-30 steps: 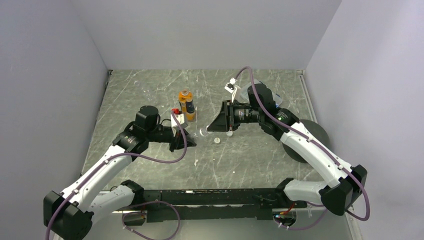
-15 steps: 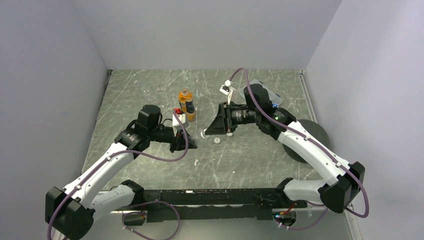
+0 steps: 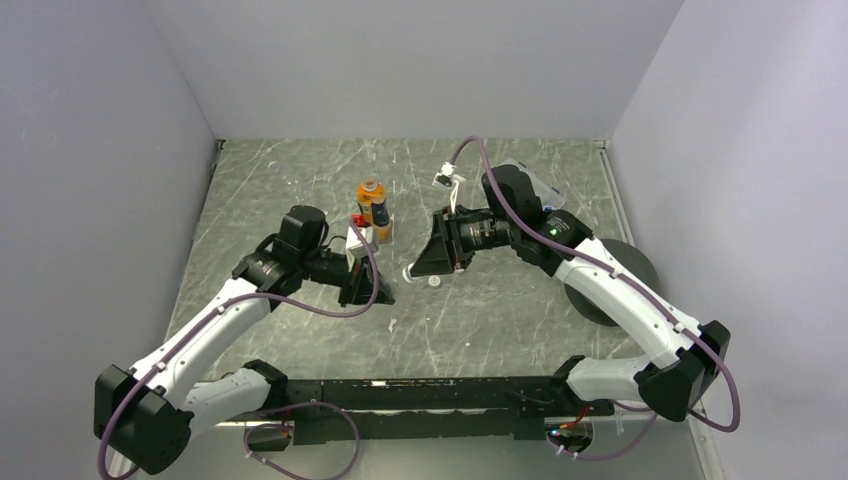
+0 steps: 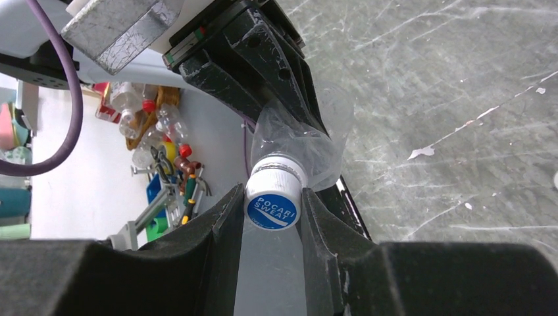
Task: Screw on the bottle caps
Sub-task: Screw the bottle cap onto the plastic bottle.
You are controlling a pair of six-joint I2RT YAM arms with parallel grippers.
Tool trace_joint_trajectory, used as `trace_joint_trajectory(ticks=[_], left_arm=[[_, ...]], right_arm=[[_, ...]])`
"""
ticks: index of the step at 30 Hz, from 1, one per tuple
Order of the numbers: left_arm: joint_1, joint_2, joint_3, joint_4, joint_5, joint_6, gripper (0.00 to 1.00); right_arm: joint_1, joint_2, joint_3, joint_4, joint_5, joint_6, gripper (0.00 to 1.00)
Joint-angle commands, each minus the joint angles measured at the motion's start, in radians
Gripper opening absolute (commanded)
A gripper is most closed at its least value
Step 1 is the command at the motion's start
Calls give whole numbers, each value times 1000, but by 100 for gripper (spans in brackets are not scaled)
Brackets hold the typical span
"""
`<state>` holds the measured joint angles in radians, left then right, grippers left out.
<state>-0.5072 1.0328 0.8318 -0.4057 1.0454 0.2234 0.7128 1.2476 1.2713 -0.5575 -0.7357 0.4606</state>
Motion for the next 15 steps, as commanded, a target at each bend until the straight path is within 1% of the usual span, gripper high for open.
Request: trace_joint_trajectory(ticks=[1,5,11,15], left_arm=[[-2,10,75,93,106,-32,0],[-2,33,104,77,146,-38,0],[-2,52,132,57,187,-45,0],[-2,61,141,53,232,-44,0]], right_arm=[[45,22,34,-90,2,-67,19],[78,40,59,-145,31,-105,19],[117,50,79,-185,49,-137,18],[142,58,82,-195,24,-159,17]])
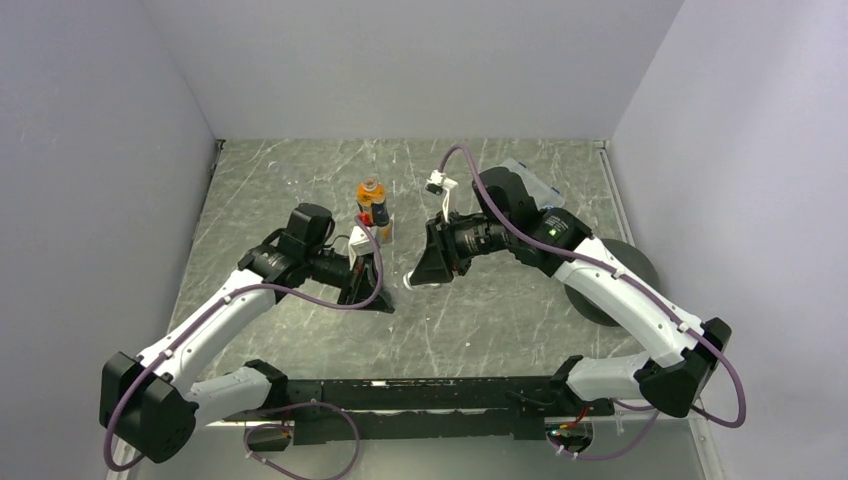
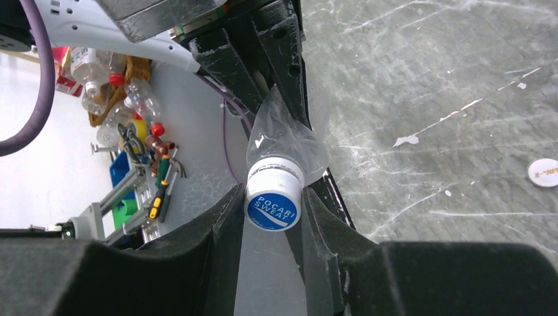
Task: Screw on the bottle caps
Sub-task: Screw the bottle cap onto the plastic bottle.
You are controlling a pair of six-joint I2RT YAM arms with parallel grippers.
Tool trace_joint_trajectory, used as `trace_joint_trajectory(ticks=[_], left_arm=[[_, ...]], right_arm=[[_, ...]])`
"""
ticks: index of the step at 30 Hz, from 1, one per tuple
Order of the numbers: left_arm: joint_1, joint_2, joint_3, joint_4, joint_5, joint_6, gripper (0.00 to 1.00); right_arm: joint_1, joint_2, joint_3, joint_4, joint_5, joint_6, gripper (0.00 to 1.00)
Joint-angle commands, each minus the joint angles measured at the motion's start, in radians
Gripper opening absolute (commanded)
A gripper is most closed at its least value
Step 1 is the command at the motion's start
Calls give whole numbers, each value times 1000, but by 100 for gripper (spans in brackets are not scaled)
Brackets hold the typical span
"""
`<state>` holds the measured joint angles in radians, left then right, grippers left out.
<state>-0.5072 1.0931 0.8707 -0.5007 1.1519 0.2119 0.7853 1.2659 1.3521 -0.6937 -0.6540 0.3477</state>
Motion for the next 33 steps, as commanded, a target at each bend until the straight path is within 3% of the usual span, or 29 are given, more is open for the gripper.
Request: trace_joint_trajectory(ticks=[1,5,9,23,33], left_arm=[[-2,6,107,142,139,-29,0],[-2,16,121,134,130,-20,0],[-2,-21,88,235,59,-66,0],[-26,-191,-36,411,-545,-44,0],[-156,-225,-102,610,-882,-41,0]], right_arm=[[76,45,2,-63,-69,-53,17],[99,57,0,-61,-88,-59,17],[98,59,-18,-21,-122,-23,17],[89,152,2,-39,-92,160,17],[51,213,13,28,21,429,16]])
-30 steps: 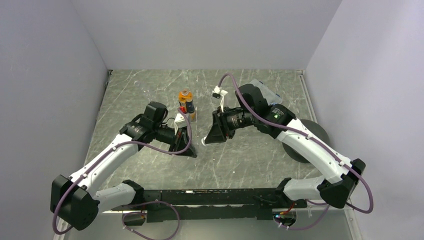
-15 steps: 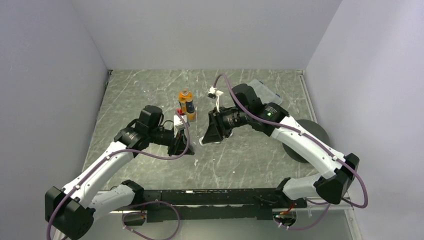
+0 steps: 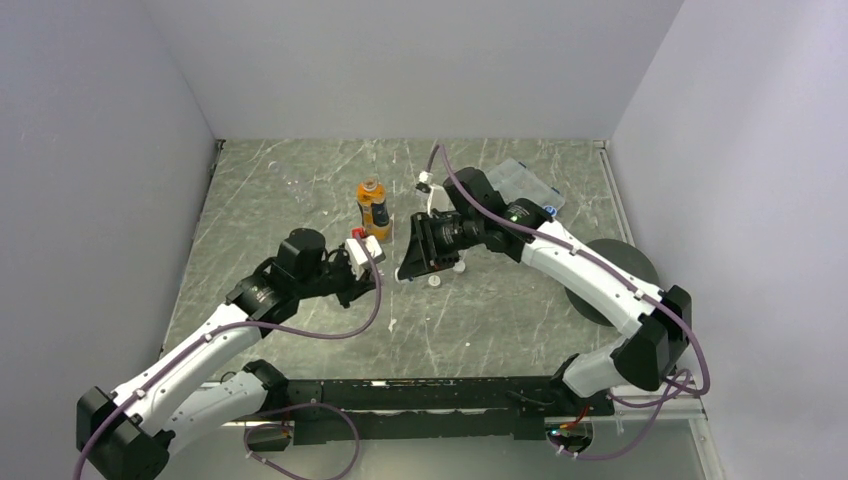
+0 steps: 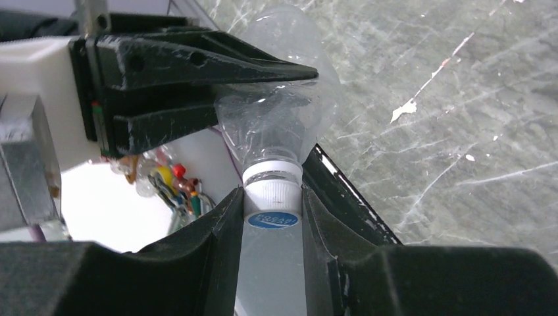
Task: Screw on the bottle caps
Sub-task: Screw the bottle cap onto the plastic bottle.
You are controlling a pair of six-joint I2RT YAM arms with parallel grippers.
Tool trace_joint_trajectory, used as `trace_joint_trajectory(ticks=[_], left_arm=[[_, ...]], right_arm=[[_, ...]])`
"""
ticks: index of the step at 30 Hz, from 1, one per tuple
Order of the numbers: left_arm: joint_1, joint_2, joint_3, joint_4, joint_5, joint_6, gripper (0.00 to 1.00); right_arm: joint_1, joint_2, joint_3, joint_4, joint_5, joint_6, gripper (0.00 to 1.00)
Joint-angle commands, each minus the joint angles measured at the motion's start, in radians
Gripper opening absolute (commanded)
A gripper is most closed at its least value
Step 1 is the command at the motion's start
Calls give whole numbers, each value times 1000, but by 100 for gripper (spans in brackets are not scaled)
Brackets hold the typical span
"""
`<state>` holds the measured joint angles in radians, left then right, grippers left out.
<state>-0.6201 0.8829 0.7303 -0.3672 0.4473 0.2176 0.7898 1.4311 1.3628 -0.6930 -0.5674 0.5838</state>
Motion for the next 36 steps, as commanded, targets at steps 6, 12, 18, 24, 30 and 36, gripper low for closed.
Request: trace_joint_trajectory(ticks=[6,12,18,24,30,36], left_arm=[[-83,-10,-6,579,-244,-91,0],[-116,-10,-48,631,-269,-121,0],[-137,5,-69,671,-312,-130,0],[-148,33,-112,736,-344,-172,0],[-148,33,-169,743,-359,-241,0],[-147,25,-210,742,-350,-289,0]], right_arm=[[22,51,-12,89,17,316,15],[5,39,-29,163,78,407,15],[2,37,-35,183,122,462,18],[2,33,-9,146,158,449,29],[1,-6,55,45,256,374,56],[0,-83,78,-12,368,312,75]])
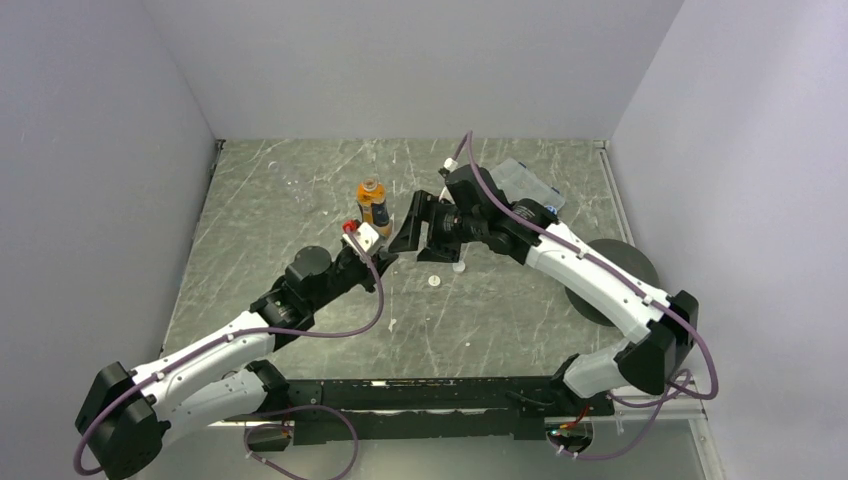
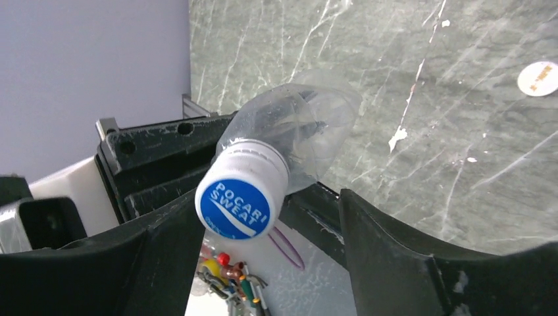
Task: Screw on the bottle caps
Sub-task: Screw the bottle cap onto the plastic bottle.
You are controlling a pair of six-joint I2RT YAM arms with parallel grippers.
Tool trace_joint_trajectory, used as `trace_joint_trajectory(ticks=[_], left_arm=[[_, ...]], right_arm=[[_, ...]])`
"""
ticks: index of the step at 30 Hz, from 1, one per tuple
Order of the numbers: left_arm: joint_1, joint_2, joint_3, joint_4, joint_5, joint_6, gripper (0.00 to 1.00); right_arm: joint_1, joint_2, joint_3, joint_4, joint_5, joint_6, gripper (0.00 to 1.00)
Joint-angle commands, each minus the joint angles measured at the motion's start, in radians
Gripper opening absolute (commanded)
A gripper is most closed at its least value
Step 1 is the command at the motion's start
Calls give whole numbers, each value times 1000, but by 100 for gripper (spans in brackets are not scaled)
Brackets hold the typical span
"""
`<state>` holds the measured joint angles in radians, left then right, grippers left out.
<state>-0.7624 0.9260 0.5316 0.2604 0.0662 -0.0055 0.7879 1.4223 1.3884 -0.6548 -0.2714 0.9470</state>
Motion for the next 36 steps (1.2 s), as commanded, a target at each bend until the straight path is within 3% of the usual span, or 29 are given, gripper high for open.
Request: trace_joint_trajectory(ticks=[1,6,12,18,22,25,36], left_arm=[[-4,-17,-15,115,39,-71,0],[7,-25,-19,108,133,-84,0],[83,-27,-5,90,421,-131,0],[124,5,27,91,722,-188,0],[132,48,44,138,852,-251,0],[133,68,57,132,879,-259,0],[138,96,66,132,902,-264,0]], right_arm=[[2,-93,50,-56,85,-64,78],[3,-174,49,-98,141,-212,92],[4,-220,94,-146,-23,-510,95],[14,-256,101,-179,-116,-674,81],[24,-239,129,-213,-144,-737,68],[37,-233,143,-229,-150,-764,64],[118,-179,200,-302,-45,-783,61]])
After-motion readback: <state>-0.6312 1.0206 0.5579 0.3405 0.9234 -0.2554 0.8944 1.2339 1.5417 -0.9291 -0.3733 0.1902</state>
